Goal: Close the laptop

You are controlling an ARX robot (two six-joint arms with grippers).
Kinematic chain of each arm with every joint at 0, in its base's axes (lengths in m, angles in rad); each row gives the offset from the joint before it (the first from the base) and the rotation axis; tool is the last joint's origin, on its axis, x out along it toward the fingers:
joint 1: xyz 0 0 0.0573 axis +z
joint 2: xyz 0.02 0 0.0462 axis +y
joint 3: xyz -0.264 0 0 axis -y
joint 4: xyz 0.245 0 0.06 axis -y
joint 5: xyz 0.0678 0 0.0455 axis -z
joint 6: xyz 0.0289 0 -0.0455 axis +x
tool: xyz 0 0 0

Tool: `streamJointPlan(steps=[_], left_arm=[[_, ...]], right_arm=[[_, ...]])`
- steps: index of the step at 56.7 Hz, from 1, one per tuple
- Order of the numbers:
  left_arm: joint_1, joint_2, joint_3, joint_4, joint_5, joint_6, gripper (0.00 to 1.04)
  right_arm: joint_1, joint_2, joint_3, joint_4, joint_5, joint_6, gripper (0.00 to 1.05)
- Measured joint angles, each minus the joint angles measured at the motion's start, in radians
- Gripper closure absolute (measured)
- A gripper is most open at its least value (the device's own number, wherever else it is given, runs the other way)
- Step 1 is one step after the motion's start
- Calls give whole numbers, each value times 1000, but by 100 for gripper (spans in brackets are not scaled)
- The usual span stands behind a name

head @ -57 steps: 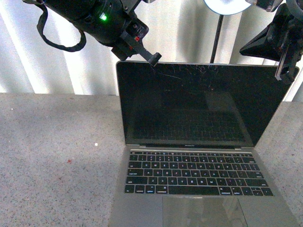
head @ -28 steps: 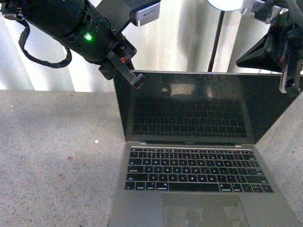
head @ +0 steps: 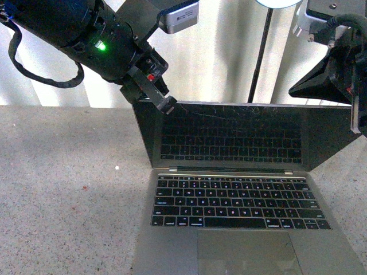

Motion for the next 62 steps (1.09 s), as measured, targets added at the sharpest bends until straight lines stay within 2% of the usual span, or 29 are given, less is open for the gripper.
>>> streamJointPlan(steps=[36, 62], left_arm=[[-63, -17, -98, 17, 56, -8, 101], [-64, -17, -148, 42, 55, -12, 101]], right_arm=[[-3, -1, -61, -22, -11, -38, 102], [8, -1, -147, -8, -18, -48, 102]])
